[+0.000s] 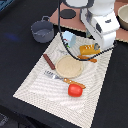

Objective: Interact with the objects in diverse but meaningful ways.

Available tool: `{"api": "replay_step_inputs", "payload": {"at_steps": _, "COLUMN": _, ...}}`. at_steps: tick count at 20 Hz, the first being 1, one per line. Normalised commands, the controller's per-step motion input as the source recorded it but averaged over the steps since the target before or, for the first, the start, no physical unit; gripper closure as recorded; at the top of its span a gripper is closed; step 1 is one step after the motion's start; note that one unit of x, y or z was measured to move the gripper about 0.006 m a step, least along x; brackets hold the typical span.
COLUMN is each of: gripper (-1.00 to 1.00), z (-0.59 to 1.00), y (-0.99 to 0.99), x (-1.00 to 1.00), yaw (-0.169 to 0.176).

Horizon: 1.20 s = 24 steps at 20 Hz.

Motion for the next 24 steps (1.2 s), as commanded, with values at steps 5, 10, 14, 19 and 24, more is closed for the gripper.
{"api": "replay_step_inputs", "payload": {"at_steps": 5, "gripper": -1.00, "z": 0.88, "y": -0.26, "x": -0.39, "yaw": -0.009}}
{"api": "replay_step_inputs", "payload": {"at_steps": 10, "gripper": -1.00, "z": 0.98, "y": -0.15, "x": -0.83, "yaw": -0.023}}
{"api": "replay_step_inputs", "payload": {"at_steps": 14, "gripper": -1.00, "z": 1.00, "y": 0.01, "x": -1.00, "yaw": -0.015}}
{"api": "replay_step_inputs", "payload": {"at_steps": 19, "gripper": -1.00, "z": 0.81, "y": 0.02, "x": -1.00, "yaw": -0.001}}
{"api": "replay_step_inputs", "payload": {"at_steps": 24, "gripper": -1.00, "z": 0.45, "y": 0.03, "x": -1.00, "yaw": 0.000}}
